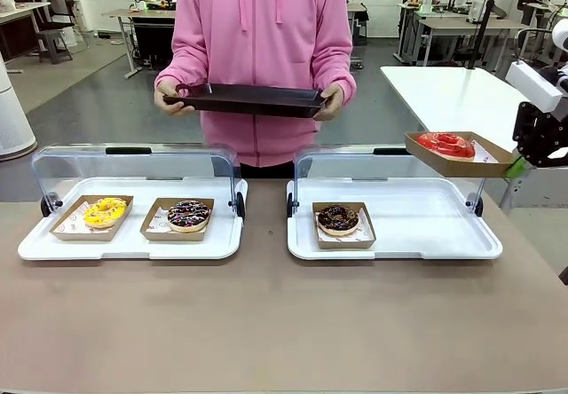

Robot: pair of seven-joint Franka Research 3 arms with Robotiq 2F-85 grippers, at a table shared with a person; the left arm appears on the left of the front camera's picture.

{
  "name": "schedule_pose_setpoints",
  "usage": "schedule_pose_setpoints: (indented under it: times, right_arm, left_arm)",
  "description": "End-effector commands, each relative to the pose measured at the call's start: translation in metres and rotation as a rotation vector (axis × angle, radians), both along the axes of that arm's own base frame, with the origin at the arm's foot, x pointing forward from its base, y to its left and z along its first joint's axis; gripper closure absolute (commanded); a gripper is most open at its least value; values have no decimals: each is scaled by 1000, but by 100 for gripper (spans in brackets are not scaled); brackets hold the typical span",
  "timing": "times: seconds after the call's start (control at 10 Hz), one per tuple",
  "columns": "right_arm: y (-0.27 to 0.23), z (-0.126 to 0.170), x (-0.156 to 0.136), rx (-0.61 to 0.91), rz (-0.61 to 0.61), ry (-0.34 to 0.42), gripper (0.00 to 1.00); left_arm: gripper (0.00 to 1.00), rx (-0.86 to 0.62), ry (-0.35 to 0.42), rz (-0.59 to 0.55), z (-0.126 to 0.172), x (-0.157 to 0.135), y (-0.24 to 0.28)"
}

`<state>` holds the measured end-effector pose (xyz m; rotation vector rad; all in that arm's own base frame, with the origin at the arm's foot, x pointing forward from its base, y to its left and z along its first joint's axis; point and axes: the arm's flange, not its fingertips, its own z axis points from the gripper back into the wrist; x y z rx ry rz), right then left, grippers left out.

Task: Provide the desired donut to the person.
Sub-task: Place the picked Paper togo box onto the Handle tray extended by the person.

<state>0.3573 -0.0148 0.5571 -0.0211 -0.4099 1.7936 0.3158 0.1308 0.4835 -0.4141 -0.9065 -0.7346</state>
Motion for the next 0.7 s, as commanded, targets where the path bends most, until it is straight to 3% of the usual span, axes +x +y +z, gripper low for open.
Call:
schedule_pose_setpoints:
  times: [0.0, 0.6]
  right_arm:
    - [-1, -1, -2, -15, 15, 3, 100]
    - [-1, -1, -2, -15, 15, 3, 100]
  left_arm:
    - [0, -19, -5, 3, 1, 1, 0]
    - [0, -19, -5, 3, 1, 1, 0]
